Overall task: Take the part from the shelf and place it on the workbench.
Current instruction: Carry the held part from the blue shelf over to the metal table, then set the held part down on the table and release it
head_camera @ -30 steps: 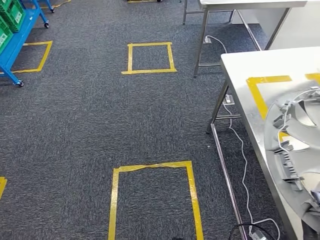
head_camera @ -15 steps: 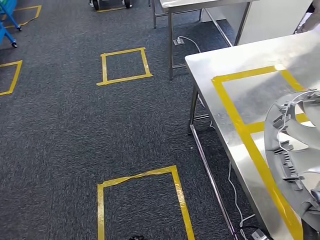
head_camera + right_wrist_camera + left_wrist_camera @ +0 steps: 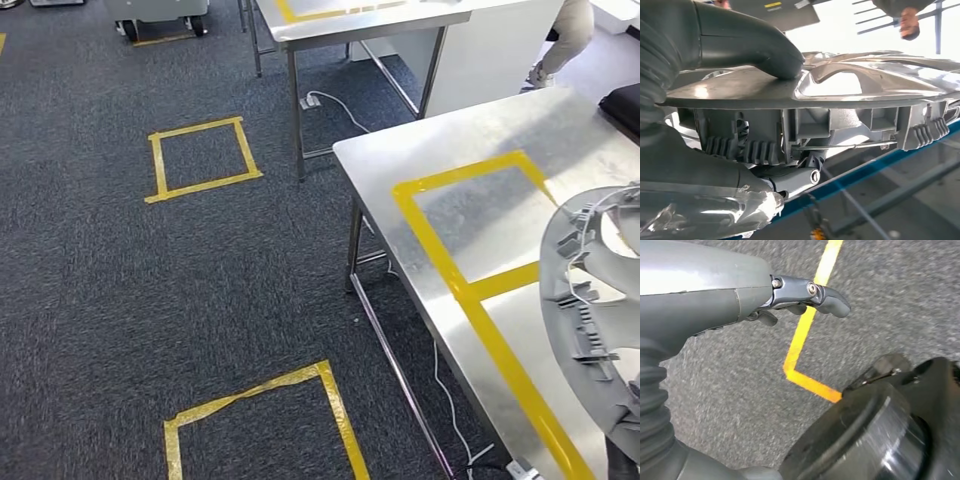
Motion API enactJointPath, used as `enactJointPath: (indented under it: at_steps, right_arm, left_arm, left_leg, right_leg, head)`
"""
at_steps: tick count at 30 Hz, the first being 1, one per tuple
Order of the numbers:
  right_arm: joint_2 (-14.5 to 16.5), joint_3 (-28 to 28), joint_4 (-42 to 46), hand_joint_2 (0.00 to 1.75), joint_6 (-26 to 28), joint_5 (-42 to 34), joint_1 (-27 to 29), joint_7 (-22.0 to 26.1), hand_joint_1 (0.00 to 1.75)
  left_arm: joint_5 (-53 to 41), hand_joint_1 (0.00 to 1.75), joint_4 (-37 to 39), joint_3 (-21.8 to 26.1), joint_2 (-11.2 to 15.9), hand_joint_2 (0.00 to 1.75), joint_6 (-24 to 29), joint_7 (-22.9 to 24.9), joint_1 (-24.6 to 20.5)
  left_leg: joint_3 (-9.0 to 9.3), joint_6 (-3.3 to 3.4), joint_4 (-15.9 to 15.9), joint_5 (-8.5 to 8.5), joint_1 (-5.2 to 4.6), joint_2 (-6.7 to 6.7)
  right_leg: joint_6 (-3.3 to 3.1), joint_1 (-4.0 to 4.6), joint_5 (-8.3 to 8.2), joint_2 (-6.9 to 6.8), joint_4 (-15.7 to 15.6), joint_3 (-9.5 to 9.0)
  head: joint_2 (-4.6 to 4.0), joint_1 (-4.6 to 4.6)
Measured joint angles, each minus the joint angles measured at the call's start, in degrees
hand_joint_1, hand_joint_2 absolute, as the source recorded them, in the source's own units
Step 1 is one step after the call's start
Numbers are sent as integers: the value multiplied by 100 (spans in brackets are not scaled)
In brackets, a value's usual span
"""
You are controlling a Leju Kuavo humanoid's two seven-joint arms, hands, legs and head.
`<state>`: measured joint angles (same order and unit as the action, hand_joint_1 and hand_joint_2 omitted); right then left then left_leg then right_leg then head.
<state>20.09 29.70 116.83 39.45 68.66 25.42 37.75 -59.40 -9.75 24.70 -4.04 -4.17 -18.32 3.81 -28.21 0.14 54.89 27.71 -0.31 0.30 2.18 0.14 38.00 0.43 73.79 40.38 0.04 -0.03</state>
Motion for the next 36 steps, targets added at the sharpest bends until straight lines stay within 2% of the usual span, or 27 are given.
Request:
enactJointPath:
  at_steps: [1, 2, 3, 4, 5, 6, 8, 9, 10, 11, 13, 14, 15, 16, 19, 20, 21, 23, 25, 27, 28, 29, 30, 31, 33, 34, 36]
  right_arm:
    - [0, 2, -11, 175, 0, -15, 3, -17, 175]
    - [0, 3, -24, 175, 0, -24, 7, -26, 175]
    - [0, 4, -36, 175, 1, -32, 7, -31, 175]
    - [0, 2, -54, 175, 2, -34, 2, -31, 175]
    - [0, 1, -66, 175, 3, -37, -3, -35, 175]
    - [-1, 1, -77, 175, 4, -36, -10, -41, 175]
    - [-1, 2, -83, 175, 5, -28, -6, -64, 175]
    - [1, 5, -86, 175, 6, -26, -7, -84, 175]
    - [3, 7, -89, 175, 7, -24, -12, -104, 175]
    - [5, 8, -92, 175, 7, -24, -17, -125, 175]
    - [8, 7, -97, 175, 7, -19, -30, -150, 175]
    - [8, 6, -102, 175, 7, -16, -29, -160, 175]
    - [9, 3, -110, 175, 7, -14, -28, -170, 175]
    - [9, -1, -120, 175, 7, -12, -28, -182, 175]
    - [10, -13, -148, 175, 8, -16, -36, -219, 175]
    - [11, -17, -154, 175, 10, -16, -39, -225, 175]
    - [11, -21, -159, 175, 11, -15, -37, -228, 175]
    - [11, -28, -167, 175, 13, -17, -21, -237, 175]
    - [11, -33, -173, 175, 13, -28, -17, -253, 175]
    - [13, -45, -179, 175, 13, -39, -25, -267, 175]
    - [13, -51, -184, 175, 13, -43, -28, -272, 175]
    - [13, -53, -191, 175, 13, -45, -28, -278, 175]
    - [13, -54, -198, 175, 13, -46, -28, -285, 175]
    - [13, -54, -204, 175, 13, -48, -27, -295, 175]
    - [13, -57, -211, 175, 13, -51, -30, -317, 175]
    - [13, -61, -215, 175, 13, -54, -33, -327, 175]
    - [13, -70, -225, 175, 13, -58, -38, -343, 175]
  left_arm:
    - [-10, 0, 0, 1, -2, 175, 0, 0, 3]
    - [-21, 0, 1, 1, 0, 175, -1, 0, 9]
    - [-31, 0, 4, 1, 4, 175, -8, 0, 10]
    - [-38, 0, 7, 2, 9, 175, -18, -1, 7]
    - [-41, 0, 9, 2, 15, 175, -33, -2, 2]
    - [-42, 0, 11, 2, 17, 175, -48, -5, -8]
    - [-44, 0, 11, 2, 15, 175, -62, -12, -31]
    - [-45, 0, 11, 2, 10, 175, -58, -14, -43]
    - [-46, 0, 11, 2, 3, 175, -49, -14, -52]
    - [-46, 0, 11, 2, -4, 175, -32, -14, -59]
    - [-44, 0, 11, 6, -13, 175, 2, -13, -73]
    - [-43, 0, 11, 9, -13, 175, 14, -13, -85]
    - [-42, 0, 11, 12, -12, 175, 17, -13, -96]
    - [-42, 0, 11, 14, -11, 175, 18, -13, -102]
    - [-43, 0, 15, 17, -15, 175, 17, -13, -98]
    - [-43, 0, 17, 19, -18, 175, 18, -13, -98]
    - [-44, 0, 20, 20, -21, 175, 18, -11, -103]
    - [-49, 0, 20, 20, -30, 175, 21, -5, -122]
    - [-53, 0, 20, 18, -39, 175, 25, -1, -120]
    - [-54, 0, 20, 17, -45, 175, 28, 1, -105]
    - [-55, 0, 20, 17, -48, 175, 30, 2, -100]
    - [-55, 0, 20, 17, -50, 175, 31, 3, -97]
    - [-56, 0, 20, 17, -54, 175, 31, 4, -94]
    - [-58, 0, 20, 16, -60, 175, 31, 6, -90]
    - [-62, 0, 20, 14, -73, 175, 37, 9, -82]
    - [-65, 0, 20, 13, -76, 175, 40, 11, -78]
    - [-74, 0, 20, 13, -75, 175, 47, 13, -71]
  left_leg:
    - [152, -17, 0, 113, 13, 33]
    - [287, -43, -6, 234, 18, 68]
    - [418, -69, 3, 365, 17, 102]
    - [513, -99, -12, 482, 6, 137]
    - [596, -131, -42, 566, -6, 172]
    - [662, -165, -49, 595, -10, 197]
    - [667, -232, 67, 516, 0, 197]
    - [536, -259, 314, 436, 8, 158]
    - [323, -274, 644, 411, 13, 113]
    - [39, -283, 1017, 465, 15, 68]
    - [-533, -279, 1553, 868, 8, 32]
    - [-736, -266, 1632, 1072, 1, 20]
    - [-861, -249, 1581, 1148, -7, 6]
    - [-912, -232, 1408, 1032, -14, -14]
    - [-912, -204, 573, -8, -16, -199]
    - [-910, -191, 403, -276, -16, -253]
    - [-911, -170, 328, -395, -20, -269]
    - [-855, -111, 312, -477, -15, -212]
    - [-815, -43, 285, -462, -2, -132]
    - [-788, 14, 280, -425, -4, -50]
    - [-777, 30, 280, -407, -6, -11]
    - [-762, 37, 281, -388, -7, 29]
    - [-742, 37, 281, -369, -6, 65]
    - [-713, 30, 281, -348, -5, 101]
    - [-644, -3, 284, -303, -14, 165]
    - [-617, -27, 291, -282, -26, 190]
    - [-587, -74, 293, -267, -48, 243]
  right_leg:
    - [14, -14, -82, -25, -220, 24]
    - [29, -29, -397, -92, -531, 14]
    - [21, -43, -849, -199, -845, 7]
    - [-9, -44, -1226, -279, -1071, -11]
    - [-49, -43, -1500, -321, -1206, -16]
    - [-103, -38, -1580, -307, -1252, -28]
    - [-184, -48, -1522, -194, -1267, -110]
    - [-216, -55, -1506, -157, -1289, -170]
    - [-240, -62, -1483, -118, -1311, -234]
    - [-251, -63, -1444, -70, -1338, -294]
    - [-261, -61, -1344, 39, -1373, -403]
    - [-263, -61, -1281, 99, -1378, -478]
    - [-265, -61, -1213, 156, -1380, -571]
    - [-265, -62, -1143, 213, -1381, -676]
    - [-229, -57, -945, 363, -1360, -909]
    - [-202, -51, -885, 414, -1348, -927]
    - [-173, -45, -836, 466, -1341, -942]
    - [-121, -45, -755, 504, -1349, -961]
    - [-72, -31, -572, 305, -1126, -884]
    - [-27, -19, -217, 69, -461, -551]
    - [-11, -22, -76, 29, -99, -352]
    - [0, -25, -34, 14, 136, -204]
    - [7, -27, -111, 4, 166, -154]
    - [11, -30, -299, -18, -35, -219]
    - [15, -24, -739, -178, -803, -547]
    - [2, -19, -882, -246, -1124, -684]
    - [-46, -3, -948, -277, -1354, -762]
  head:
    - [0, 2]
    - [0, 5]
    - [0, 20]
    - [0, 29]
    - [0, 20]
    - [0, 21]
    - [1, -8]
    - [2, -10]
    - [2, -25]
    - [2, -34]
    - [2, -47]
    - [2, -48]
    - [2, -47]
    - [1, -47]
    - [0, -49]
    - [1, -52]
    - [1, -54]
    - [1, -55]
    - [0, -45]
    - [0, -39]
    - [0, -40]
    - [0, -39]
    - [0, -39]
    - [0, -38]
    - [0, -38]
    - [0, -40]
    - [0, -48]
